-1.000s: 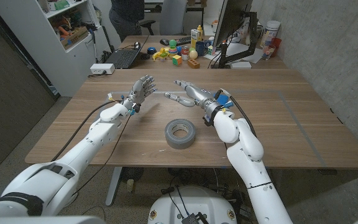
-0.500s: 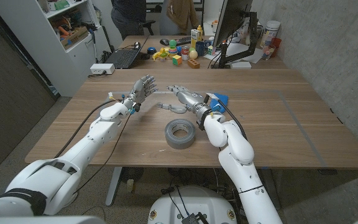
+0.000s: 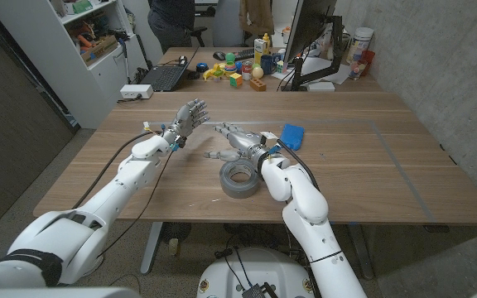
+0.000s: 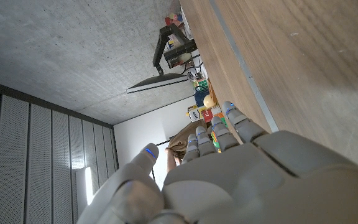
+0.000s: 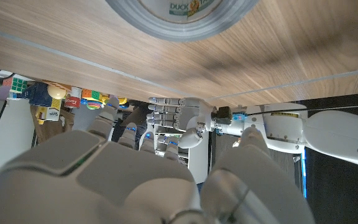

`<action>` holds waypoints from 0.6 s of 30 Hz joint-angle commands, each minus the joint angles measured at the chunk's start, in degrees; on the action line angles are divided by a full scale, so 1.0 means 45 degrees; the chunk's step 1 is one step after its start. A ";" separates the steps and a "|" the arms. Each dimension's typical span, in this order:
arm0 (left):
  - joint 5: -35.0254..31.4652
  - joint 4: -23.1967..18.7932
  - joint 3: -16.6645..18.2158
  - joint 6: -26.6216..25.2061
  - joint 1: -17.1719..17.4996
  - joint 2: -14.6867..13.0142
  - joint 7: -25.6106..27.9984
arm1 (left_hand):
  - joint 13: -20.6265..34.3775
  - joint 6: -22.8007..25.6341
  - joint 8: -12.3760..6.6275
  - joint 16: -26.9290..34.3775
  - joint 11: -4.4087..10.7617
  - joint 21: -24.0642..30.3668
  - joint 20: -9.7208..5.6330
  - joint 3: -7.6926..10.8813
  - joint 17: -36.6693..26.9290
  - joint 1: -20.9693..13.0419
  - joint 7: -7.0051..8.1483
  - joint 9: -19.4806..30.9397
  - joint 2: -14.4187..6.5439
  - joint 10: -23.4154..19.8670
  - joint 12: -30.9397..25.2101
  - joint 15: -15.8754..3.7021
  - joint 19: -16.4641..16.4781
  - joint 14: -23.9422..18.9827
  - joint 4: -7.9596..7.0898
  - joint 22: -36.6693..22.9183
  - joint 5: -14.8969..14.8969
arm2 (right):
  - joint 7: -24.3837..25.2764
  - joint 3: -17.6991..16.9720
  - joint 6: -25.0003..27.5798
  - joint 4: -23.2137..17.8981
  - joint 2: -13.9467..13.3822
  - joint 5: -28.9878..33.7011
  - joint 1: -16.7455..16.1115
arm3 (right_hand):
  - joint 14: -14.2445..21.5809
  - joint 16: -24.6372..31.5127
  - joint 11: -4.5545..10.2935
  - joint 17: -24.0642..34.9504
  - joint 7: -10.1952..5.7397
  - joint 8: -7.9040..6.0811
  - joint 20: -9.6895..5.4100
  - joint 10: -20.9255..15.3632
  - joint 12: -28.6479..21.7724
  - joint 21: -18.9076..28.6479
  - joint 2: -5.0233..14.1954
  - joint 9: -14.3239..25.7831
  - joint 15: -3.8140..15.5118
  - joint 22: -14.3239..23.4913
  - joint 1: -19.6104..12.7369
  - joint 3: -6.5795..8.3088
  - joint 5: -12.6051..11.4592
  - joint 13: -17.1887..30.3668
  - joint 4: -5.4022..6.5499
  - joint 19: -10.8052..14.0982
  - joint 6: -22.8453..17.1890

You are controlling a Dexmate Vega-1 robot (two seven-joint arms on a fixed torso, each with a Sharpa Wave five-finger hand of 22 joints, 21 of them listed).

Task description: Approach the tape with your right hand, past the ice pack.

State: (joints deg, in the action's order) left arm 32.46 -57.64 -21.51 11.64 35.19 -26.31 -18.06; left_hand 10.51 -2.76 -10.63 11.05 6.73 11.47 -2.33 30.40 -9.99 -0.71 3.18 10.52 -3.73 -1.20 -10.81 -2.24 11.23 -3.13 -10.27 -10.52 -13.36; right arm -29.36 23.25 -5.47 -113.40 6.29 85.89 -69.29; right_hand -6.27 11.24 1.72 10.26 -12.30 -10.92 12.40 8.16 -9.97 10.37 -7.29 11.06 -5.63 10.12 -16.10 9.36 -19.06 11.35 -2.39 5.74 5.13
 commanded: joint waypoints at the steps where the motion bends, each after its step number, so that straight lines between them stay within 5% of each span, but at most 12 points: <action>1: -0.0070 0.0244 0.0063 0.0011 -0.0141 -0.0001 -0.0310 | 0.0042 -0.0091 -0.0024 0.0084 0.0048 0.0081 -0.0038 -0.0050 -0.0053 -0.0010 -0.0046 0.0031 -0.1149 0.0012 -0.0021 -0.0445 0.0054 -0.0092 0.0019 -0.0073 -0.0086 | -0.1062 0.0448 0.0335 0.0223 0.0159 0.0935 -0.0008 | -0.0223 -0.0015 0.0024 0.0052 -0.0049 -0.0012 0.0033 0.0175 -0.0133 -0.0025 0.0070 0.0083 -0.0010 0.0021 -0.0214 -0.0057 -0.0082 0.0037 -0.0094 -0.0274 0.0127; 7: -0.0149 0.0381 0.0055 0.0010 -0.0259 0.0046 -0.0445 | 0.0042 -0.0094 -0.0023 0.0084 0.0039 0.0080 -0.0036 -0.0058 -0.0054 -0.0009 -0.0062 0.0031 -0.1152 0.0010 -0.0022 -0.0441 0.0051 -0.0089 0.0017 -0.0074 -0.0089 | -0.1660 0.0386 0.0358 0.0118 0.0172 0.0898 -0.0112 | -0.0752 0.0031 -0.0060 0.0077 -0.0051 -0.0126 0.0036 0.0671 -0.0193 -0.0015 0.0229 0.0155 -0.0132 0.0033 -0.0285 -0.0344 -0.0158 0.0081 -0.0030 -0.0868 0.0278; 18: -0.0246 0.0292 0.0079 -0.0089 -0.0287 0.0070 -0.0428 | 0.0043 -0.0099 -0.0023 0.0080 0.0020 0.0083 -0.0038 -0.0068 -0.0054 -0.0010 -0.0057 0.0031 -0.1159 0.0023 -0.0018 -0.0444 0.0054 -0.0075 0.0015 -0.0074 -0.0093 | -0.2789 0.0250 0.0175 -0.0158 -0.0009 0.1000 -0.0122 | -0.0610 0.0227 0.0107 0.0075 -0.0052 -0.0309 0.0033 0.0371 -0.0377 0.0121 0.0627 0.0203 -0.0139 0.0066 -0.0679 -0.0600 -0.0351 0.0100 -0.0035 -0.1003 -0.0218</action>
State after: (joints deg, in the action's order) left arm 31.77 -56.22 -21.31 11.68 34.12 -26.09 -19.73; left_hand 10.51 -2.98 -10.63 11.05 6.74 11.47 -2.33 30.35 -9.99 -0.71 2.97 10.52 -3.73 -1.20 -10.81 -2.24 11.23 -3.13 -10.22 -10.52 -13.59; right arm -37.25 24.68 -4.28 -113.02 6.81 89.64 -69.61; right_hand -9.37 11.70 1.63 10.55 -12.34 -11.75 12.28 9.65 -11.53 10.64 -4.62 11.88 -6.15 10.28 -18.77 6.88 -20.37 11.61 -2.59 1.36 4.64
